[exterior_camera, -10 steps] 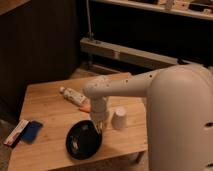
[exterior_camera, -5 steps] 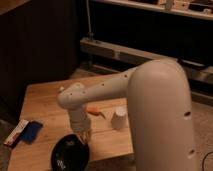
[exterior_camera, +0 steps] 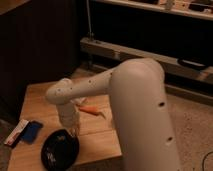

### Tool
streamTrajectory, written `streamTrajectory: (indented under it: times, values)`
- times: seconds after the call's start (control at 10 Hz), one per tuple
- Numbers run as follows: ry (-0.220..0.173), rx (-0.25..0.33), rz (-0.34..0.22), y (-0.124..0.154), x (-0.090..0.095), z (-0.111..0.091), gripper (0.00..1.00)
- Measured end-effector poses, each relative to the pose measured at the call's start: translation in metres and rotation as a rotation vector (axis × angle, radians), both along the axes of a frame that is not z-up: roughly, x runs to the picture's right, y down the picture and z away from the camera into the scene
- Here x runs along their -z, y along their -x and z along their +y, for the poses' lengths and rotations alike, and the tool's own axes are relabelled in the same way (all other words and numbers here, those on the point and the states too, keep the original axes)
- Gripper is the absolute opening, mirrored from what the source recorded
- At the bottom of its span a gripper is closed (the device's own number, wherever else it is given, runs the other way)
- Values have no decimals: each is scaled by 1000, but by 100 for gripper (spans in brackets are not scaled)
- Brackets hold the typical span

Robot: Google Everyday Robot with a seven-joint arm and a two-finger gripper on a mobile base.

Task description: Drag the ceramic bowl in a circle

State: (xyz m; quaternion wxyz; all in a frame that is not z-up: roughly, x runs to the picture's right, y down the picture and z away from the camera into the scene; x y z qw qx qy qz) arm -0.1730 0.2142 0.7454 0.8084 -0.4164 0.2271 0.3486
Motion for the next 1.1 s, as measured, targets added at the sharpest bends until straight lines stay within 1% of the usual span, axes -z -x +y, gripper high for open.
streamTrajectory:
  times: [0.2,0.3,0.5,0.6,0.7,0.8,0.9,1.0,1.1]
  values:
    - [-11,-18,-13,12,-25,-19,0]
    - [-15,-32,-6,11,-42,-30,0]
    - [-24,-59,33,-2,-67,-46,0]
    - [-31,-75,73,-15,-77,-52,0]
    - [-37,-95,113,-31,-80,-55,0]
    - [-43,-111,142,-45,-79,-55,0]
    - [-53,-130,189,-70,-75,-54,0]
    - [-65,-146,233,-96,-67,-53,0]
    - [-74,-154,268,-115,-57,-50,0]
